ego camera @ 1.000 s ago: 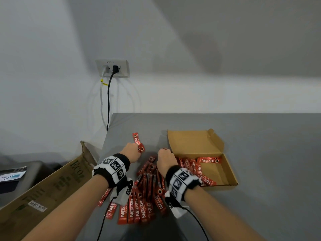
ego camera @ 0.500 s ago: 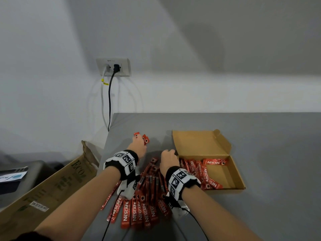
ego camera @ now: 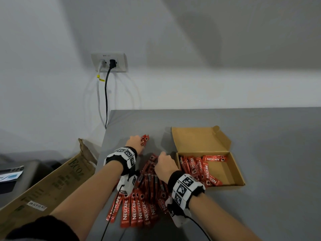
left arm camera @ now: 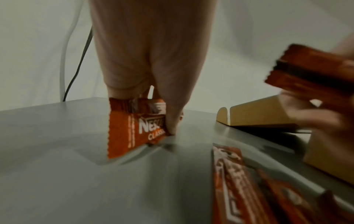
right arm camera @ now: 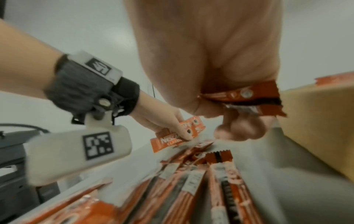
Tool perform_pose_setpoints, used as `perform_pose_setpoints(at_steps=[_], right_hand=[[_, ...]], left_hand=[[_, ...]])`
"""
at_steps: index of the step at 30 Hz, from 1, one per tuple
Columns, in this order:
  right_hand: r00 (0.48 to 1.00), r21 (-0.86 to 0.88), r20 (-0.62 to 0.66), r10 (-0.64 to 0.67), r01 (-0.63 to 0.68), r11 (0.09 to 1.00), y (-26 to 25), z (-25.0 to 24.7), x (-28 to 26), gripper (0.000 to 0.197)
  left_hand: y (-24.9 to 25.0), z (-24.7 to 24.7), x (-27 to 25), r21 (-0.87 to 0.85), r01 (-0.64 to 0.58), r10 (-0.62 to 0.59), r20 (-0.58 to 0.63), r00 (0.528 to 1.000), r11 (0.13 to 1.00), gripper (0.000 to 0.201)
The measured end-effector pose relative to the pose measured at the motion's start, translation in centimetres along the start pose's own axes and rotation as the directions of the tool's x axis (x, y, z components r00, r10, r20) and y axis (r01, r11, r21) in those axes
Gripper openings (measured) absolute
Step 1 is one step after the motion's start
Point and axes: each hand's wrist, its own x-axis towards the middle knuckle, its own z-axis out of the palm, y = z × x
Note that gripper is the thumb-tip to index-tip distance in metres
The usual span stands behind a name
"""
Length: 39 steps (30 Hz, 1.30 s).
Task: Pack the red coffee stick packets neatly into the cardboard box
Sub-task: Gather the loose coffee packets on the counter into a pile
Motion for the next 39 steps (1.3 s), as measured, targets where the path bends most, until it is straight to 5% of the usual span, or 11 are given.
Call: perform_pose_setpoints(at_steps=[5, 12, 17, 22, 25, 30, 39], right_hand=[[0.985, -0.134, 0.135, 0.103, -0.085, 0.987, 0.3, 2.5, -2.0, 0.093], [0.998, -0.015, 0.065, 0.002, -0.001, 1.0, 0.6, 2.0, -1.2, 0.043], [1.0, 0.02, 0.013, -0.012, 0.011, 1.0, 1.1, 1.8, -1.2, 0.035], [0.973, 0.255, -0.199, -0.116, 0.165, 0.953, 1.5, -1.6, -2.1, 0.02], [0.936, 0.346, -0.347, -0.056, 0.183, 0.92, 3.5, -4.5, -2.2, 0.009], [0.928, 0.323, -0.356, 0.108, 0.014, 0.946, 6.9, -5.8, -2.2, 0.008], [0.944, 0.15, -0.311, 0.113, -0.068, 0.986, 6.6, -4.3, -2.5, 0.024]], left_hand=[[0.1, 0.8, -0.5, -0.085, 0.02, -0.02, -0.001, 1.0, 0.996, 0.034], [0.2, 0.6, -1.9, -0.004, -0.061, 0.061, 0.005, 0.998, 0.998, 0.026], [-0.1, 0.2, -4.1, -0.179, -0.097, 0.085, -0.072, 0.994, 0.979, 0.004], [-0.4, -0.1, -6.1, -0.239, -0.14, 0.112, -0.126, 0.986, 0.961, 0.013], [0.3, 0.2, -6.9, -0.286, -0.153, 0.122, -0.122, 0.985, 0.946, 0.019], [3.0, 0.6, -8.2, -0.356, -0.171, 0.138, -0.118, 0.983, 0.919, 0.013], [7.5, 1.3, -9.0, -0.24, -0.265, 0.262, -0.042, 0.964, 0.934, 0.02]])
